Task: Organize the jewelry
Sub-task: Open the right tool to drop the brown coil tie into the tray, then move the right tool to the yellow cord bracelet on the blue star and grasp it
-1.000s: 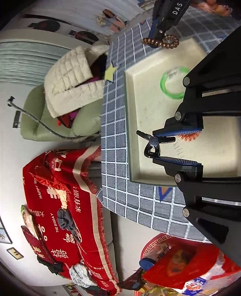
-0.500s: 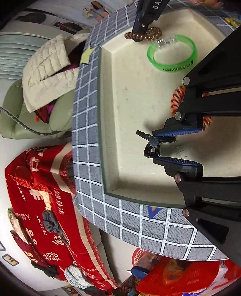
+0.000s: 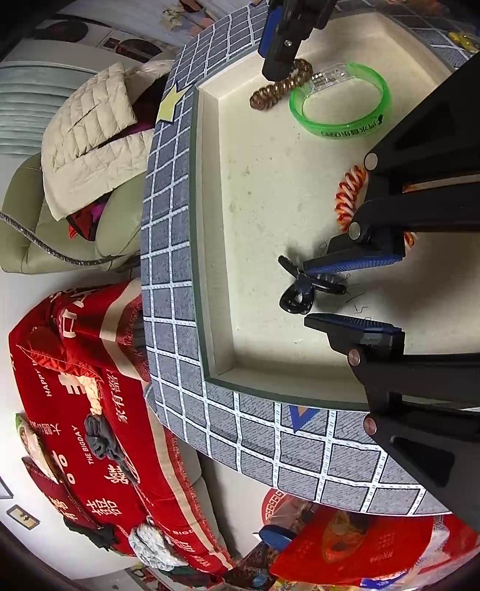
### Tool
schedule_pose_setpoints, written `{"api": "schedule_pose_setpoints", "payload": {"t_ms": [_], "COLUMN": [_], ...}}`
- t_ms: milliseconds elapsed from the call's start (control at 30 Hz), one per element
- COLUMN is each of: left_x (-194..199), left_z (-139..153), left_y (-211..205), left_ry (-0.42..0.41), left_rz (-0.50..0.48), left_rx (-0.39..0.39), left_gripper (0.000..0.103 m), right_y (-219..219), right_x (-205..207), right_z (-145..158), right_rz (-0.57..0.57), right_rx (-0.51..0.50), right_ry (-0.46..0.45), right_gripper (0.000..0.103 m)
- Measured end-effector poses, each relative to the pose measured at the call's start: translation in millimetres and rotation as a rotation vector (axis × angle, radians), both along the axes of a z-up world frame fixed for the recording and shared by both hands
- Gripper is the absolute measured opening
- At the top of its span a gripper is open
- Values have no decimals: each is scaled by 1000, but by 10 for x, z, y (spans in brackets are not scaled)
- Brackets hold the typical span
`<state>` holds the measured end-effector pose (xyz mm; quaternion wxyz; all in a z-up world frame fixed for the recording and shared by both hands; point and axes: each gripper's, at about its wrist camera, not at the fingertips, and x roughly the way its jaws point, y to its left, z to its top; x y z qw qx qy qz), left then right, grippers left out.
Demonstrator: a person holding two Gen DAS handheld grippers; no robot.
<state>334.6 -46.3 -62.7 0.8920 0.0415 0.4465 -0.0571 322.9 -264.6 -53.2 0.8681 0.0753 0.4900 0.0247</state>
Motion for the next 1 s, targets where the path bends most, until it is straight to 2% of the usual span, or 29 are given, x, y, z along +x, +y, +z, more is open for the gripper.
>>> {"api": "schedule_pose_setpoints", "payload": {"t_ms": [67, 133, 200, 300, 367, 433, 633, 667, 700, 800, 933, 1000], "left_x": [-21, -79, -94, -153, -224, -318, -655, -738, -811, -1065, -1455, -1613], "left_z": [31, 108, 148, 241, 329, 416, 585, 605, 623, 652, 680, 667], "left_y": [-8, -5, -43, -52, -39, -16, 58, 73, 83, 97, 124, 148], "left_ry": [-14, -66, -60, -93, -122, -138, -146, -148, -151, -159, -198, -204], "left_rz": [3, 15, -6, -9, -13, -24, -84, -95, -104, -135, -178, -198], "left_rx": [8, 13, 18, 29, 18, 1, -31, -36, -34, -9, 4, 9], "left_gripper": [103, 103, 103, 103, 103, 103, 103, 103, 103, 103, 103, 103], "right_y": [-9, -16, -36, -78, -101, -115, -178, -179, -178, -178, -157, -183], "right_x": [-33, -63, -101, -180, -264, -353, -777, -850, -943, -1154, -1396, -1519], "right_z": [39, 70, 107, 165, 214, 266, 524, 557, 600, 692, 752, 745], "right_rz": [-10, -17, -21, -31, -34, -36, -41, -41, -39, -37, -41, -41], "right_rx": [8, 8, 23, 51, 77, 87, 143, 143, 142, 136, 102, 131], "right_ry": [-9, -16, -24, -38, -47, -63, -150, -164, -181, -224, -201, -180], "right_gripper": [64, 65, 65, 66, 70, 80, 85, 89, 103, 103, 103, 103]}}
